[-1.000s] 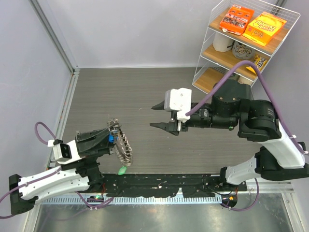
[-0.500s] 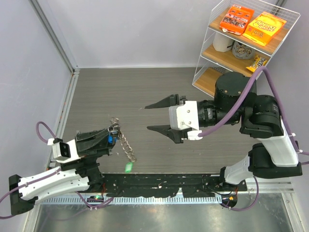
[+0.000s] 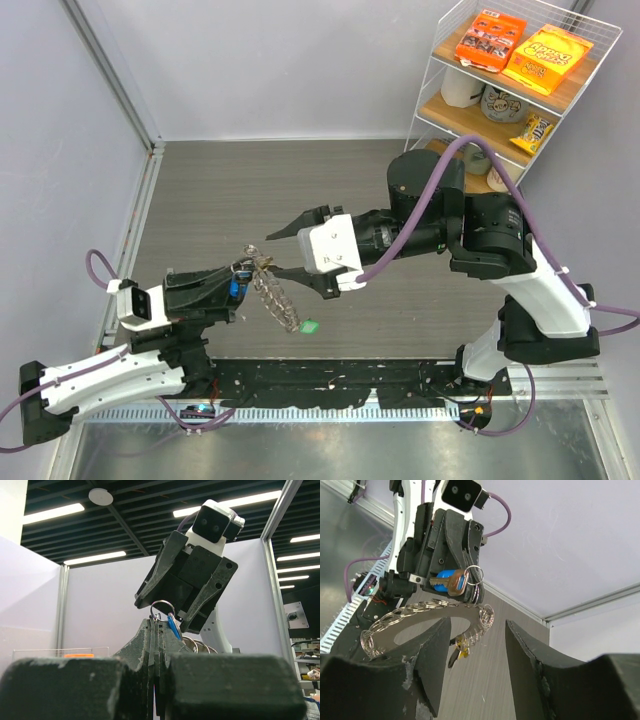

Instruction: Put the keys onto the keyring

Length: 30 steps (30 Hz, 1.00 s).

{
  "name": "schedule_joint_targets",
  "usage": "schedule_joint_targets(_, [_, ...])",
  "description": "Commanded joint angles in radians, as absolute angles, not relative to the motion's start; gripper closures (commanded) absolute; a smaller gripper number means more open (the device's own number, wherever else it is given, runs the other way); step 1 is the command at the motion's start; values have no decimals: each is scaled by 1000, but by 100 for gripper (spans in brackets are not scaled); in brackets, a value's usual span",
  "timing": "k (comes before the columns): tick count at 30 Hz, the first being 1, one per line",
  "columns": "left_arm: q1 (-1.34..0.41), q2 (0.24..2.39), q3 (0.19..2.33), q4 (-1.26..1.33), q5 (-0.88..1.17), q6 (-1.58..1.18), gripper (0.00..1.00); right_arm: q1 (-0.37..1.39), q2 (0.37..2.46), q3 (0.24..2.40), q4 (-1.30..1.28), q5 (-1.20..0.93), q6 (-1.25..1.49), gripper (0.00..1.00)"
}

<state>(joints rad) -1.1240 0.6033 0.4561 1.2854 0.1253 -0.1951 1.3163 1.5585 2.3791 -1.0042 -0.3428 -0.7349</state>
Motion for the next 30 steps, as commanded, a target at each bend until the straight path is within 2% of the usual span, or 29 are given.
schedule_joint_targets(1, [-1124, 584, 459, 1316, 98, -224, 100, 1319, 1540, 2405, -924, -388, -681, 47])
schedule_joint_targets(15, [-1123, 589, 469, 1284, 120, -249, 100, 1318, 1563, 2402, -885, -397, -545, 58])
schedule_joint_targets(30, [-1123, 575, 463, 1267, 138, -268, 100, 1299, 1605, 2414, -890, -431, -491, 64])
